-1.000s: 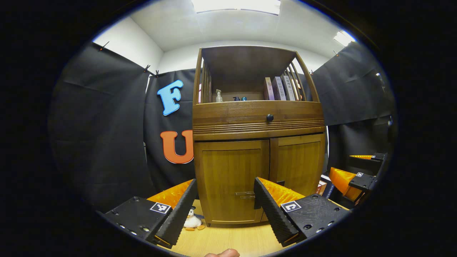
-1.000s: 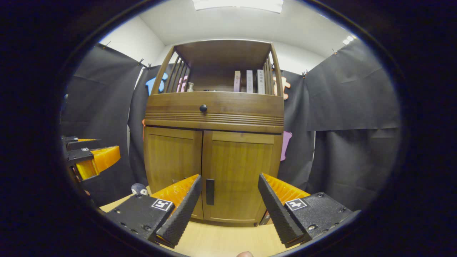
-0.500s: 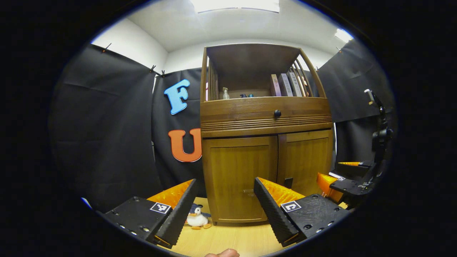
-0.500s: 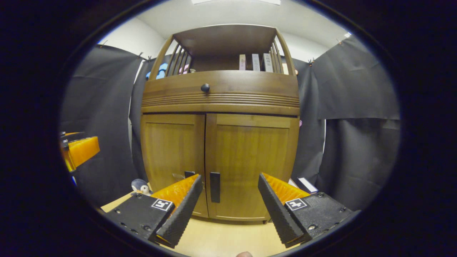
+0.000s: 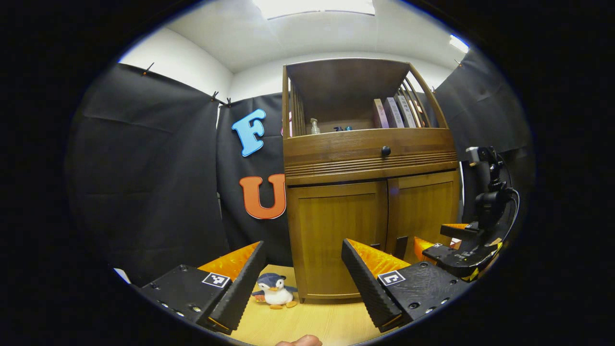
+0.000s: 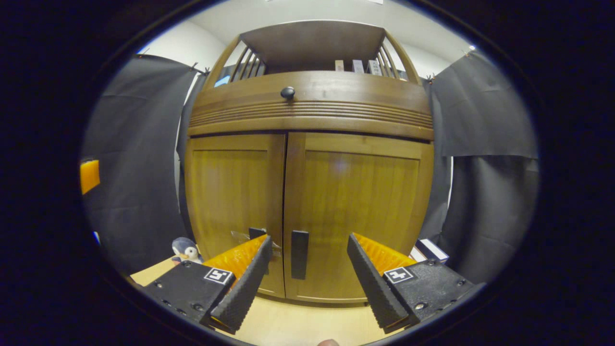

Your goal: Open the right door of the double-door shoe cabinet with the right hand, and open the left door with the left hand.

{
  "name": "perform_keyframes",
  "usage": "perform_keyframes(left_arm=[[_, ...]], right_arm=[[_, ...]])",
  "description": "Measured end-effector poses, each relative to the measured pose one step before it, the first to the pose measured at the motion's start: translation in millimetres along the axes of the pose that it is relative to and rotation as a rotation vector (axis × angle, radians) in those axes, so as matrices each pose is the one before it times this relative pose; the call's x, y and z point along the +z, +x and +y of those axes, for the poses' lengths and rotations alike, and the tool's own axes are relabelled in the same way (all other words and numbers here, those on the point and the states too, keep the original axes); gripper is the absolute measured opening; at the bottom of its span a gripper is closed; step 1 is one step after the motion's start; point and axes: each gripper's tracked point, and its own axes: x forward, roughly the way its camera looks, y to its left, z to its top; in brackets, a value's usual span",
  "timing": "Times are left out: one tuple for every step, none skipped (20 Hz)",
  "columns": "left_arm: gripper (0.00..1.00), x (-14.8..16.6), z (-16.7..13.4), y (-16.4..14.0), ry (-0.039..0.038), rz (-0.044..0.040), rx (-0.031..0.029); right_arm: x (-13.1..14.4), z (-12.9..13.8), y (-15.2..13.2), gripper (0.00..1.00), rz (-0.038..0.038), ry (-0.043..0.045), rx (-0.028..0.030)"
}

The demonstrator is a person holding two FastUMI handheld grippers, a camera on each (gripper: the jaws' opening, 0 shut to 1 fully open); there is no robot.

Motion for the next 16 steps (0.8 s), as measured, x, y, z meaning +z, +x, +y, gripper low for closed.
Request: perform_keyframes(left_arm=[[1.0,-1.74,2.28,-0.71,-0.00113,0.00506,0.0053],[0.96,-1.3,1.92,-0.09,0.00021,0.00614,0.00449],[0.96,-1.42,1.98,0.51,0.00012,0.00673,0.00552],[0.96,-2.02,2.35,1.17,-0.00083,0.00634,0.00541],[0.96,-2.44,1.32,0.26,-0.00298,0.00774,0.0034],[0.96,-1.98,0.86,0.17,-0.00285,0.00772,0.00269],[0.96,-2.14,0.55,0.95,-0.00145,0.00966,0.00179],[0.96,-2.15,1.03,0.37,0.00027,0.00827,0.0023],[0.96,-1.79,1.22,0.03,0.00153,0.00462,0.00418],[0.96,-0.9,0.7,0.19,0.00128,0.00451,0.00487],[0.96,-1.21,1.21,0.87,-0.00004,0.00332,0.00354],[0.96,0.06,1.73,0.19,-0.00062,0.00208,0.00433],[0.96,-0.48,0.83,-0.39,-0.00056,0.00252,0.00496],[0.96,0.29,2.23,0.16,-0.00072,-0.00115,0.00921],[0.96,1.01,2.11,-0.41,-0.00177,-0.0025,0.00777],[0.96,-0.01,0.51,0.18,-0.00391,-0.00114,0.00621]], right_arm=[[-5.06,-1.22,5.88,0.99,0.01066,0.0027,-0.00188],[-5.37,-0.51,7.71,0.99,0.01205,0.00489,-0.00057],[-4.58,0.55,6.54,0.99,0.01263,0.00391,0.00345],[-5.0,-0.43,7.71,1.0,0.0082,0.00293,0.002],[-4.61,-0.07,6.85,0.99,0.01528,-0.00104,-0.00073],[-4.85,0.85,7.86,0.99,0.01151,0.0011,0.00412],[-4.34,0.75,7.77,1.0,0.01175,-0.00092,-0.00026],[-3.86,3.25,6.14,0.98,0.00709,-0.00204,-0.00148],[-0.66,-0.03,6.91,0.96,-0.00298,-0.00132,-0.01025],[-0.9,-1.27,7.56,0.95,-0.00538,0.00199,-0.01323],[-2.01,0.86,7.0,0.91,-0.0023,0.00351,-0.00361],[-2.52,1.08,6.12,0.9,0.00517,0.00582,-0.00089],[-4.68,1.71,5.97,0.87,0.01133,0.00564,0.00513],[-5.52,1.65,6.15,0.85,0.01083,0.0054,0.00332],[-5.45,0.96,5.52,0.82,0.01475,0.00405,0.00801],[-3.31,1.8,4.61,0.8,0.00968,0.00318,0.00226]])
